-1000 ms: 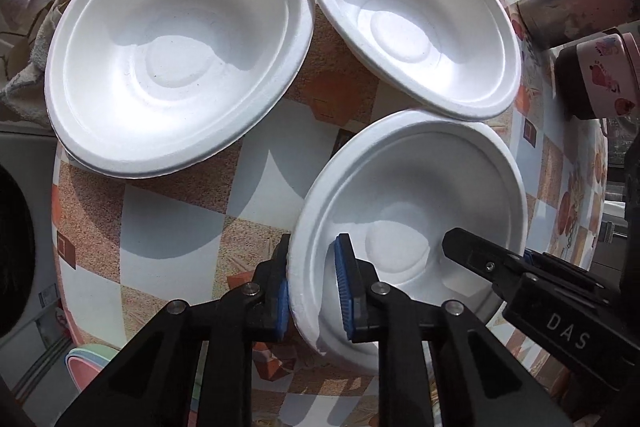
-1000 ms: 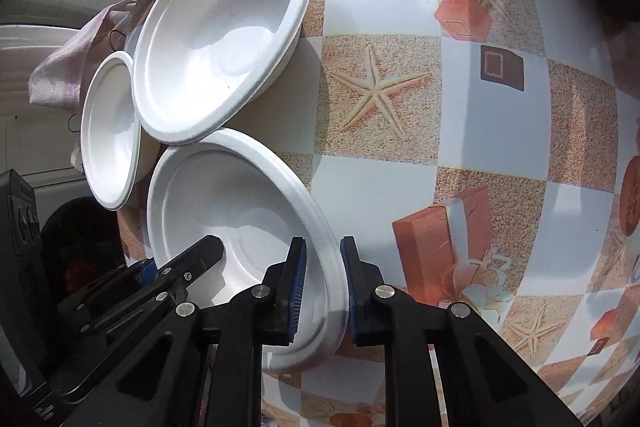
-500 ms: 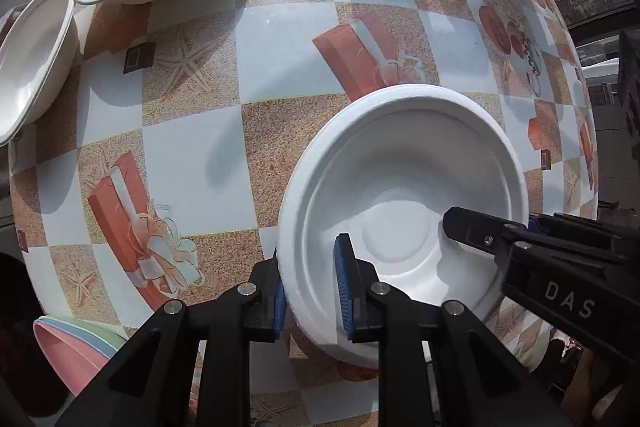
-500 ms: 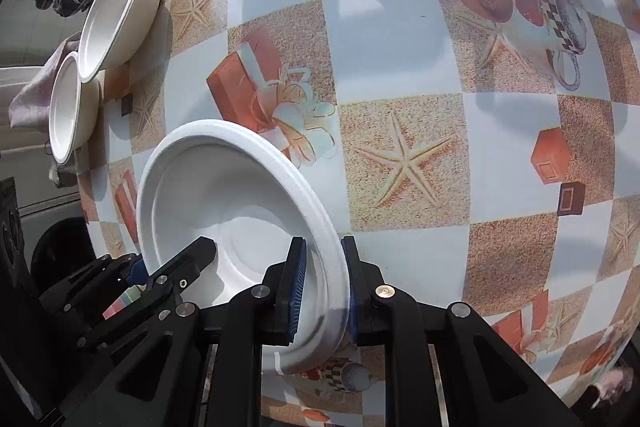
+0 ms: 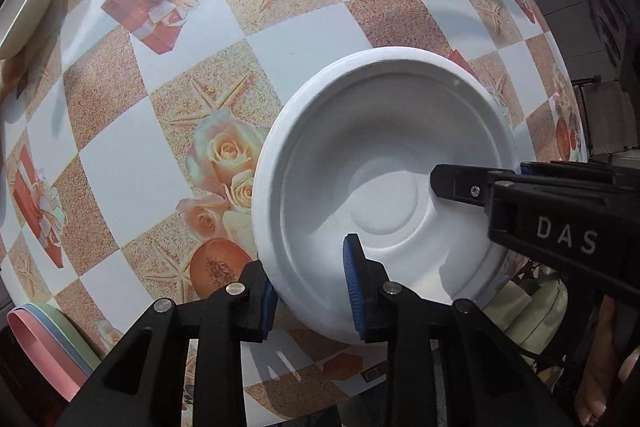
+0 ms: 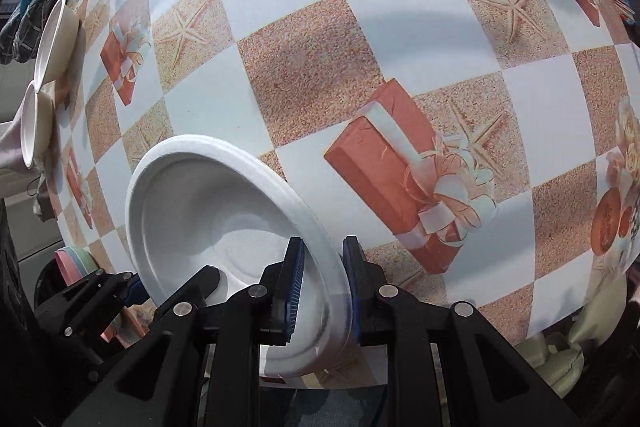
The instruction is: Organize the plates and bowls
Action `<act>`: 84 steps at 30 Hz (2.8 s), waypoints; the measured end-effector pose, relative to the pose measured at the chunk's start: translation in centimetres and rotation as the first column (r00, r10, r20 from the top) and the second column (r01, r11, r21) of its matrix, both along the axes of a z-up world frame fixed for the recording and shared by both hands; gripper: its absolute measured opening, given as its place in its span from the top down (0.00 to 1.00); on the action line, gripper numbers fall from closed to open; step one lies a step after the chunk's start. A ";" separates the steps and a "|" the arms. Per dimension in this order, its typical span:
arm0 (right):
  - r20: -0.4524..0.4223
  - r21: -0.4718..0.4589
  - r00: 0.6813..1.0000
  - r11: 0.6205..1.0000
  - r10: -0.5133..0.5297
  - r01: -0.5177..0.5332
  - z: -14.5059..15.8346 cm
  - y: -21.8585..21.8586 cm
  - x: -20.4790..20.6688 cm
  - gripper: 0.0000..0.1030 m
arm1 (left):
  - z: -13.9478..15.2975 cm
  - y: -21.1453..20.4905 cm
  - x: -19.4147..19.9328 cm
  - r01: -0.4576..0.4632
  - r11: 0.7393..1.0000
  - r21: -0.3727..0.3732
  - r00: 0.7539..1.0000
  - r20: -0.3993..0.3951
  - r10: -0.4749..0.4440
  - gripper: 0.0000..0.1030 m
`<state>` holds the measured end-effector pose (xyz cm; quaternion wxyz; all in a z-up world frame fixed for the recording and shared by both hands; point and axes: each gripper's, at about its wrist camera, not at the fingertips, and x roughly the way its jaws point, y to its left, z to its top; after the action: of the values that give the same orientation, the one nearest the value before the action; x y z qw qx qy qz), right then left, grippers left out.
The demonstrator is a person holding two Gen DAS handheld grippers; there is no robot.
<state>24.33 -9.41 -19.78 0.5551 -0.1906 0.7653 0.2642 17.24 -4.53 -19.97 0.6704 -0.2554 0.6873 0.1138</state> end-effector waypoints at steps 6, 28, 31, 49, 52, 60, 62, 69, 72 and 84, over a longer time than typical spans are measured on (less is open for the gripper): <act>0.012 0.020 0.998 0.998 -0.061 0.060 0.7 -2.0 1.8 0.66 | 2.6 1.5 -1.2 -0.003 1.000 0.006 0.997 0.074 0.003 0.36; 0.028 0.197 0.999 0.979 0.041 -0.046 11.3 8.1 -1.6 0.07 | 12.7 12.9 -13.1 -0.311 0.948 0.062 0.932 0.217 0.292 0.30; 0.064 0.186 0.993 0.977 0.098 -0.108 11.6 12.0 -2.5 0.07 | 13.8 15.7 -12.9 -0.364 0.926 0.097 0.910 0.246 0.333 0.30; 0.115 0.199 0.987 0.971 0.109 -0.131 7.0 27.5 -0.1 0.07 | 10.7 33.1 -8.1 -0.555 0.788 0.266 0.831 0.217 0.512 0.30; 0.098 0.203 0.987 0.968 0.129 -0.146 5.2 28.9 0.0 0.07 | 9.0 34.7 -6.7 -0.501 0.801 0.328 0.865 0.167 0.473 0.30; 0.058 0.192 0.985 0.967 0.161 -0.170 1.1 31.0 0.0 0.07 | 4.3 37.5 -3.2 -0.327 0.863 0.386 0.940 0.036 0.340 0.30; 0.060 0.194 0.982 0.963 0.181 -0.189 0.5 31.3 -0.2 0.07 | 3.4 38.1 -2.8 -0.313 0.868 0.386 0.942 0.012 0.335 0.30; 0.060 0.211 0.971 0.948 0.232 -0.239 -0.5 32.3 -0.4 0.35 | 0.8 38.6 -1.3 -0.252 0.911 0.327 0.955 -0.071 0.289 0.33; 0.025 0.234 0.966 0.938 0.256 -0.255 -0.7 32.6 -0.5 0.54 | 0.3 38.0 -0.8 -0.236 0.930 0.282 0.960 -0.083 0.269 0.52; -0.050 0.159 0.982 0.973 0.180 -0.170 -1.2 25.4 2.0 0.75 | 0.6 30.4 2.6 -0.148 0.965 0.217 0.987 -0.026 0.157 0.71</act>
<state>26.29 15.96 -21.02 0.5177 -0.2055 0.7403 0.3764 19.80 25.86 -19.32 0.6683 -0.2314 0.6635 0.2439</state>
